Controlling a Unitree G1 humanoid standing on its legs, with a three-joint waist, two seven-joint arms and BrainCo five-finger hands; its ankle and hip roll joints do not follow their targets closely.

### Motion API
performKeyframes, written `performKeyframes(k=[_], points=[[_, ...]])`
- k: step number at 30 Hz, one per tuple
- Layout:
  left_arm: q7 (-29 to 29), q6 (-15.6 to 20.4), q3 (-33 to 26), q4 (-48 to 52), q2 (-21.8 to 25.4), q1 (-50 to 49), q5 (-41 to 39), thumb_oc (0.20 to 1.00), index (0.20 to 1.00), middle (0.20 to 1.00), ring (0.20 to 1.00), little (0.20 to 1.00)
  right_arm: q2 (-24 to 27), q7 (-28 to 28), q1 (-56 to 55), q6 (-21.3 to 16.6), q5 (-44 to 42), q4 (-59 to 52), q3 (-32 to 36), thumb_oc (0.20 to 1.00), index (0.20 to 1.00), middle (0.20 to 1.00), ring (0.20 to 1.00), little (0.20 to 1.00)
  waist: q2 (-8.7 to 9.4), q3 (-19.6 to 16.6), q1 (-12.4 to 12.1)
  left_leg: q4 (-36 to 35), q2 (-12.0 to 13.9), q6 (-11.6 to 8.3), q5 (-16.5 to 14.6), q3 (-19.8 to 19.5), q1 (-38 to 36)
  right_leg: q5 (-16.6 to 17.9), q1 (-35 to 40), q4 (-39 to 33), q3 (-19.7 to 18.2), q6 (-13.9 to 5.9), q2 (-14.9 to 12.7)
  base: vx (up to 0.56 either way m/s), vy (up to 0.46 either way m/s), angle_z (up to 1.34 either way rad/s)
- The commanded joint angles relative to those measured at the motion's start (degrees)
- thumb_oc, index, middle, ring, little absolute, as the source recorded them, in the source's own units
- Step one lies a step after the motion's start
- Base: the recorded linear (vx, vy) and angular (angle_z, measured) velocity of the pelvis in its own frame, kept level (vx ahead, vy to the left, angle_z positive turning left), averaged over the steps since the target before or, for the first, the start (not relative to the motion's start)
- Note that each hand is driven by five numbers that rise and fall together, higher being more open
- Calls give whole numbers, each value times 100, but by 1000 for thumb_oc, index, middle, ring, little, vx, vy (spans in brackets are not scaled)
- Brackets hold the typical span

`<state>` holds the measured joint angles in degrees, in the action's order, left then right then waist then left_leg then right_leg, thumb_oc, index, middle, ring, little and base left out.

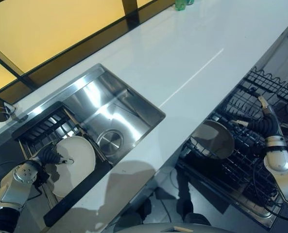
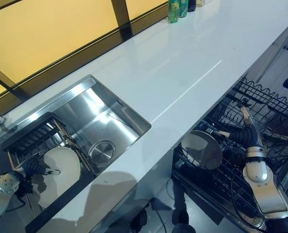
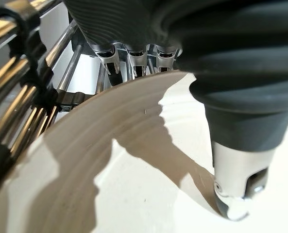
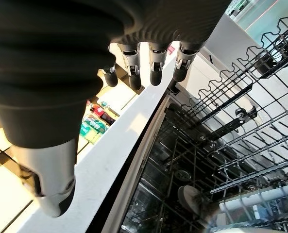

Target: Pick up plates and place into dishwasher.

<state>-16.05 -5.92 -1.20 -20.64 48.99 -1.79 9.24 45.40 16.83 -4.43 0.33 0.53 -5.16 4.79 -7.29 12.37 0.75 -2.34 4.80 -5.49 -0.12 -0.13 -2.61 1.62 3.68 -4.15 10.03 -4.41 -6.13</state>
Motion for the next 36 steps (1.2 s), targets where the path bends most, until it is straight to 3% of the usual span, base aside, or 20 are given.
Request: performKeyframes(k=[1, 11, 14, 17, 18, 22, 24, 25, 27, 28, 36], points=[[256, -95, 172, -869, 489, 309, 88, 1000, 1000, 1000, 1000, 1000, 555, 96, 353, -398, -81, -153, -140, 1000, 1000, 1000, 1000, 1000, 259, -272, 129, 468, -13, 48, -60, 343, 469, -676, -550, 1317, -226, -434, -615, 43, 39, -1], [130, -75, 404, -1884, 244, 734, 172, 1000, 1000, 1000, 1000, 1000, 582, 89, 597, -395, -70, -128, -349, 1000, 1000, 1000, 1000, 1000, 283, -210, 182, 516, -18, 53, -81, 369, 514, -707, -613, 1361, -281, -421, -600, 8, 8, -1], [-491, 14, 429, -1701, 245, 628, -74, 1000, 1000, 1000, 1000, 1000, 563, 79, 569, -397, -67, -156, -337, 1000, 1000, 1000, 1000, 1000, 273, -231, 160, 509, -12, 55, -88, 368, 504, -715, -597, 1358, -257, -423, -596, 0, 0, 0], [-1708, 37, 479, -1333, 344, 488, -489, 1000, 1000, 1000, 1000, 1000, 570, 80, 517, -458, -76, -160, -319, 1000, 1000, 1000, 1000, 1000, 241, -256, 138, 519, -4, 51, -98, 367, 494, -717, -577, 1353, -233, -420, -594, 0, 0, 0], [-2281, -136, 521, -957, 400, 421, -644, 1000, 1000, 1000, 1000, 1000, 560, 127, 527, -452, -54, -150, -352, 1000, 1000, 1000, 1000, 1000, 210, -261, 107, 530, -6, 52, -105, 361, 489, -719, -557, 1348, -218, -415, -593, 0, 0, 0], [-2885, -219, 595, -462, 684, 235, -768, 1000, 1000, 1000, 1000, 1000, 598, 213, 578, -470, -68, -72, -465, 1000, 1000, 1000, 1000, 1000, 157, -291, 60, 533, -8, 48, -118, 342, 442, -728, -470, 1324, -166, -416, -599, -2, -12, 3], [-3050, -236, 583, -200, 873, 200, -930, 671, 671, 671, 671, 671, 654, 240, 576, -445, -138, -84, -495, 1000, 1000, 1000, 1000, 1000, 148, -333, 33, 527, -8, 45, -123, 332, 413, -735, -415, 1298, -140, -417, -599, 6, -30, 3], [-3104, -259, 569, -119, 929, 201, -979, 589, 589, 589, 589, 589, 670, 246, 566, -444, -163, -87, -494, 1000, 1000, 1000, 1000, 1000, 147, -342, 28, 523, -7, 43, -124, 329, 406, -734, -402, 1291, -129, -419, -601, 6, -33, 2], [-3252, -289, 509, 118, 1052, 198, -1058, 294, 294, 294, 294, 294, 692, 228, 521, -429, -219, -119, -450, 1000, 1000, 1000, 1000, 1000, 148, -382, 1, 513, -9, 37, -127, 309, 390, -736, -361, 1261, -106, -417, -594, 4, -40, 4], [-3273, -310, 483, 235, 1091, 189, -1078, 200, 200, 200, 200, 200, 688, 222, 499, -429, -225, -130, -436, 1000, 1000, 1000, 1000, 1000, 149, -398, -13, 509, -11, 35, -127, 296, 385, -736, -345, 1251, -96, -417, -591, 4, -41, 4], [-3476, -387, 238, 808, 1269, 97, -1163, 200, 200, 200, 200, 200, 661, 209, 369, -368, -269, -183, -360, 1000, 1000, 1000, 1000, 1000, 183, -511, -124, 473, -1, 16, -122, 206, 345, -733, -225, 1165, -2, -401, -553, 10, -29, 5]])
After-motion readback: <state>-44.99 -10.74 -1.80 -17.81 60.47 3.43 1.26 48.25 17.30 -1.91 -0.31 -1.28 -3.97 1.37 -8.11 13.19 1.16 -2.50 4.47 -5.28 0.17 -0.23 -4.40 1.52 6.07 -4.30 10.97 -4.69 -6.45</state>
